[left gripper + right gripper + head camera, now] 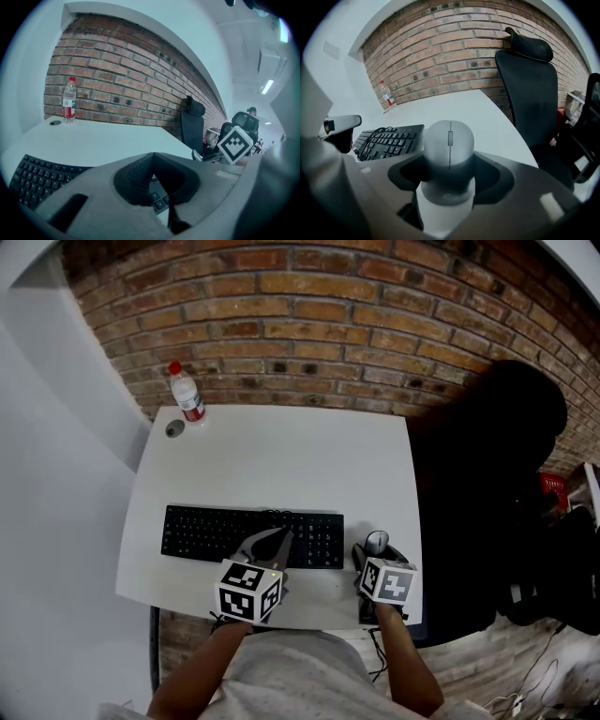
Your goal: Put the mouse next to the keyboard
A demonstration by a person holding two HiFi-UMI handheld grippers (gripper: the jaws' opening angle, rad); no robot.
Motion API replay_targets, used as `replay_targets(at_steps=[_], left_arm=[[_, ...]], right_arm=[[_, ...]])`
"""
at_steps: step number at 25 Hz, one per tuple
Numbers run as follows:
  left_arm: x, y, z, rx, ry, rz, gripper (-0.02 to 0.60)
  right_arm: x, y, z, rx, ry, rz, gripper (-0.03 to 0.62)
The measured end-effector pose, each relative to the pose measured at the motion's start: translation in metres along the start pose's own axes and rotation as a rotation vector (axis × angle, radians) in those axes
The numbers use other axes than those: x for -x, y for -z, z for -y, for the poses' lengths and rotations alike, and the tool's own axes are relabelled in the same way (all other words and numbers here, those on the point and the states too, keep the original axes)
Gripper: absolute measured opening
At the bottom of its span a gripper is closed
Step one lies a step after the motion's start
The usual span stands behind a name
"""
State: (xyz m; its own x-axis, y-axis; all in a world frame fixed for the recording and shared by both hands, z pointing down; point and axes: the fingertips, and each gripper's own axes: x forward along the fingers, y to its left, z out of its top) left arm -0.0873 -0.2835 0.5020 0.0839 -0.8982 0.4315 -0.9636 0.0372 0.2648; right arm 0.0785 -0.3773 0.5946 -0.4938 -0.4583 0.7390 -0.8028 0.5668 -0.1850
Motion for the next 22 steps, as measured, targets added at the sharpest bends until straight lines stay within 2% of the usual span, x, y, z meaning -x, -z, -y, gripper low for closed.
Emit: replay_targets(at_steps=[22], left_arm=[[0.002, -0.006, -0.009, 0.008, 0.012, 0.014, -0.008]], right_arm=[[-0.013, -0.004, -0.003, 0.055, 0.034, -0.010, 0.310]])
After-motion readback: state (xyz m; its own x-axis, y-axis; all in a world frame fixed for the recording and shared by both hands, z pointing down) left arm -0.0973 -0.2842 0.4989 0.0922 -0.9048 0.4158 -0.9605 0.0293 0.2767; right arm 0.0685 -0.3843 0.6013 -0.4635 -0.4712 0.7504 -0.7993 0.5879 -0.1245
